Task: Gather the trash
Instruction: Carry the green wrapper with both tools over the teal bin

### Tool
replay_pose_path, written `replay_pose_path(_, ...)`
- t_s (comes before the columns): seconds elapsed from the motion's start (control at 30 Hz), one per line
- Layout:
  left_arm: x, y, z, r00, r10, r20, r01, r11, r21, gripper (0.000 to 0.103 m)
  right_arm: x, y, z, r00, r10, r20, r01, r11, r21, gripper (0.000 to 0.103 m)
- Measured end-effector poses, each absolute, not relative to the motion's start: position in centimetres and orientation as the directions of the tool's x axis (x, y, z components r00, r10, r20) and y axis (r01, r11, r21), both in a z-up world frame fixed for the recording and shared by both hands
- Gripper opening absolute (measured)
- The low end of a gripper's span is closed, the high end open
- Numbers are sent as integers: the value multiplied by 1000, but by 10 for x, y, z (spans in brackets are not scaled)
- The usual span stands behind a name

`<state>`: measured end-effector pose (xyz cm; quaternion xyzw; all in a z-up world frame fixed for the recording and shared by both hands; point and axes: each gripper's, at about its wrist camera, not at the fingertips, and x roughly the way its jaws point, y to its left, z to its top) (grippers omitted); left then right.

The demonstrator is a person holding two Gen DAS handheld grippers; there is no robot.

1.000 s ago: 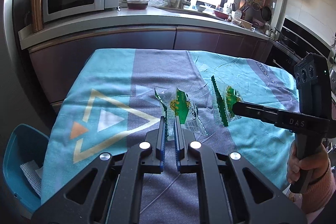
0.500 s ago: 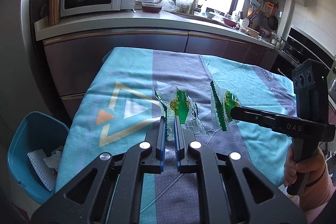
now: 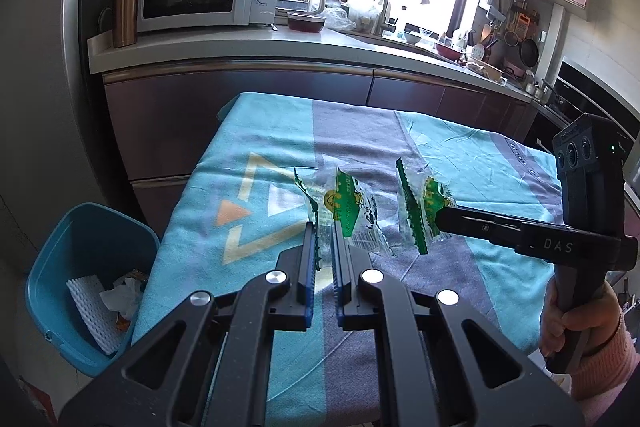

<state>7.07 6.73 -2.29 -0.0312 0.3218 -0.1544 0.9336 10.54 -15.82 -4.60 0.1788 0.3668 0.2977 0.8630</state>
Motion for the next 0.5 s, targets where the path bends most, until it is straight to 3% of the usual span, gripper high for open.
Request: replay_pose_path(0.5,60,87,-26,759,-275,-590,232,961,-150,8,105,-138,-45,528,664,-529,-415,746,521,16)
